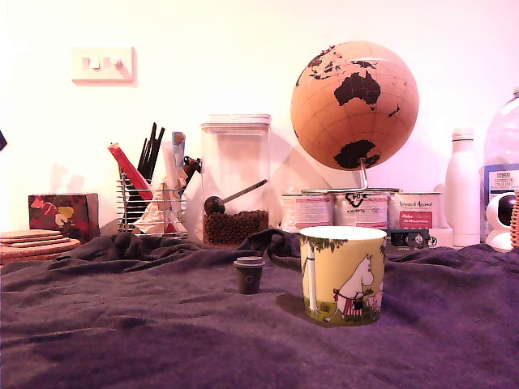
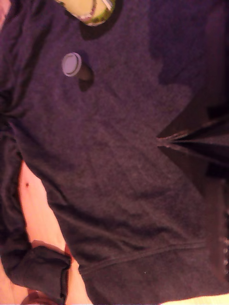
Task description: Pick up the coffee capsules on the table and drop them inside the coffee cup
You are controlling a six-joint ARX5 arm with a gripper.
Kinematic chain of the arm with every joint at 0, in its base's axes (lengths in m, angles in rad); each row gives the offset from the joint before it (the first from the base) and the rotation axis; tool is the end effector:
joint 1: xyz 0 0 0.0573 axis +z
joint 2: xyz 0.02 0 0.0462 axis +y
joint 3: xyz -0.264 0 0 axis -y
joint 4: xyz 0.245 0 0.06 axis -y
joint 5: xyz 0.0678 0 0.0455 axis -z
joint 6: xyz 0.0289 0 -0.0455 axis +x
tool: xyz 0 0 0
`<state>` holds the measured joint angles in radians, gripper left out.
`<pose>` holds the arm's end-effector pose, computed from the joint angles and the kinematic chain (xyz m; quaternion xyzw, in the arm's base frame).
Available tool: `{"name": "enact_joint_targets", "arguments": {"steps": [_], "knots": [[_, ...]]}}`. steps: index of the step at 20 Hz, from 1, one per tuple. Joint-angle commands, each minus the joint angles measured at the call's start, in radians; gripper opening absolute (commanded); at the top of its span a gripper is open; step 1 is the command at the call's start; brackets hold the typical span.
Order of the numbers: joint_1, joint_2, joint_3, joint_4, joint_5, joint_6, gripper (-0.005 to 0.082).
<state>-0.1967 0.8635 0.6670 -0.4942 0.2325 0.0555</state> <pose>0.1697 -0.0406 0.2541 0.0195 0.3328 -0.2097 0.9192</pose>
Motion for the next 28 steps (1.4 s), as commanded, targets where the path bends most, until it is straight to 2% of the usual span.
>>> {"name": "enact_joint_targets", "arguments": {"steps": [1, 4, 7, 9, 16, 19, 25, 28], "knots": [[-0.002, -0.006, -0.022, 0.021, 0.024, -0.004, -0.0018], [-0.003, 0.007, -0.022, 0.049, 0.034, -0.007, -0.0017], [-0.016, 0.039, -0.022, 0.151, 0.142, -0.006, -0.0009], [-0.044, 0.067, -0.022, 0.216, 0.181, -0.003, -0.001], [-0.155, 0.154, -0.023, 0.393, 0.196, -0.003, -0.001], [-0.181, 0.185, -0.047, 0.483, 0.231, -0.003, -0.0011], [-0.193, 0.19, -0.271, 0.82, 0.24, -0.032, -0.0011], [-0.193, 0.19, -0.344, 0.895, 0.24, -0.049, -0.0011]]}}
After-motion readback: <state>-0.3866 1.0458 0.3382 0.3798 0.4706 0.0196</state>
